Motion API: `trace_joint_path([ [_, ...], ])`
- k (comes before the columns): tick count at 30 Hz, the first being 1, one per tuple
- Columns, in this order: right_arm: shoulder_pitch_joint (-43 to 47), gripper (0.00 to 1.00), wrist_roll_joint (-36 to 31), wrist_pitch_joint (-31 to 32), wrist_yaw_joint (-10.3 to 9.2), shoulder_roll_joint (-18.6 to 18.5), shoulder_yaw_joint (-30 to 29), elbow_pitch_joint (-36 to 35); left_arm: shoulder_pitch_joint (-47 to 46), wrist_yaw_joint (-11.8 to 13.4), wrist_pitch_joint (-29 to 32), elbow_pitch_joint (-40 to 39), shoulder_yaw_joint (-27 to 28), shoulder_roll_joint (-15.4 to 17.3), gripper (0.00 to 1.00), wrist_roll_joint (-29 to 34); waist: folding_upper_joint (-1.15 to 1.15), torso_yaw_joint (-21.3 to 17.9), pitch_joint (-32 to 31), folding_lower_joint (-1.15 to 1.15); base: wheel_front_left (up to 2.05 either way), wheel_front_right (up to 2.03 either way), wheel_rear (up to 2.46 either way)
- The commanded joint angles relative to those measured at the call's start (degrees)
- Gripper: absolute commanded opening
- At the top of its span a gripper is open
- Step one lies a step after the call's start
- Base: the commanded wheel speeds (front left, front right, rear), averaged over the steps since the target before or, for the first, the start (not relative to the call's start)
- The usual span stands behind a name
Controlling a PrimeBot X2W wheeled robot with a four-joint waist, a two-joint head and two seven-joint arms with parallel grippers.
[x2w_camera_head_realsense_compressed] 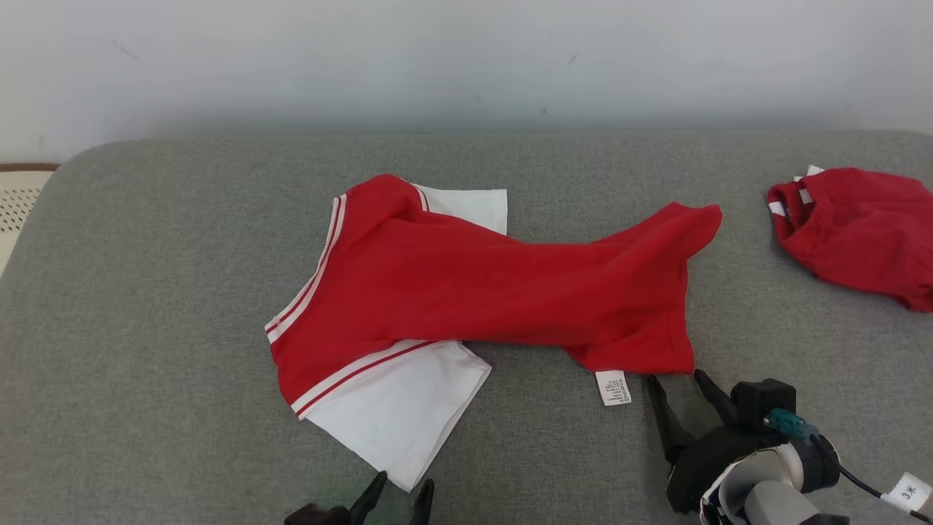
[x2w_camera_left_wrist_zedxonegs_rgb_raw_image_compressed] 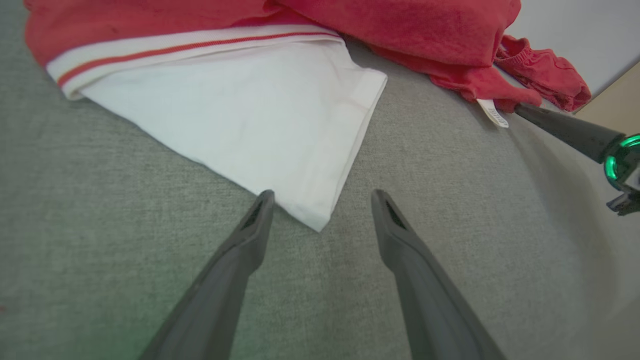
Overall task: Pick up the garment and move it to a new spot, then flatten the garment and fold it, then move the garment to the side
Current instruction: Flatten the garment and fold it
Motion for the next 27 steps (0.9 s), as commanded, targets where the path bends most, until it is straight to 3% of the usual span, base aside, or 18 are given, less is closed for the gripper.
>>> trace_joint_path([
  [1, -0.65, 1.0, 0.3, -0.47, -0.04, 0.01, 0.28, 0.51, -0.68, 0.12, -0.33, 0.38, -0.33, 0.06, 1.0, -0.49, 0.0, -0.09, 0.69, -0.01, 0.0, 0.0, 0.0],
  [12, -6.76, 1.0, 2.6, -1.74, -0.04, 0.36, 4.09, 6.89, -4.5, 3.49, -0.25, 2.13, -2.86, 0.08, 1.0, -2.79, 0.0, 0.12, 3.1, -0.01, 0.0, 0.0, 0.0],
  [16, -6.23, 1.0, 2.93, -1.84, -0.04, -0.36, 3.53, 5.22, -2.57, 5.22, -0.17, 1.12, -2.44, 0.1, 1.0, -0.17, 0.0, 0.47, 3.07, -0.01, 0.0, 0.0, 0.0],
  [27, -2.6, 1.0, 1.83, -1.88, -0.04, 0.17, 1.91, 2.07, 1.48, 6.97, -0.19, -2.09, -1.19, 0.67, 1.0, 3.28, 0.0, 1.42, 1.0, -0.01, 0.0, 0.0, 0.0],
])
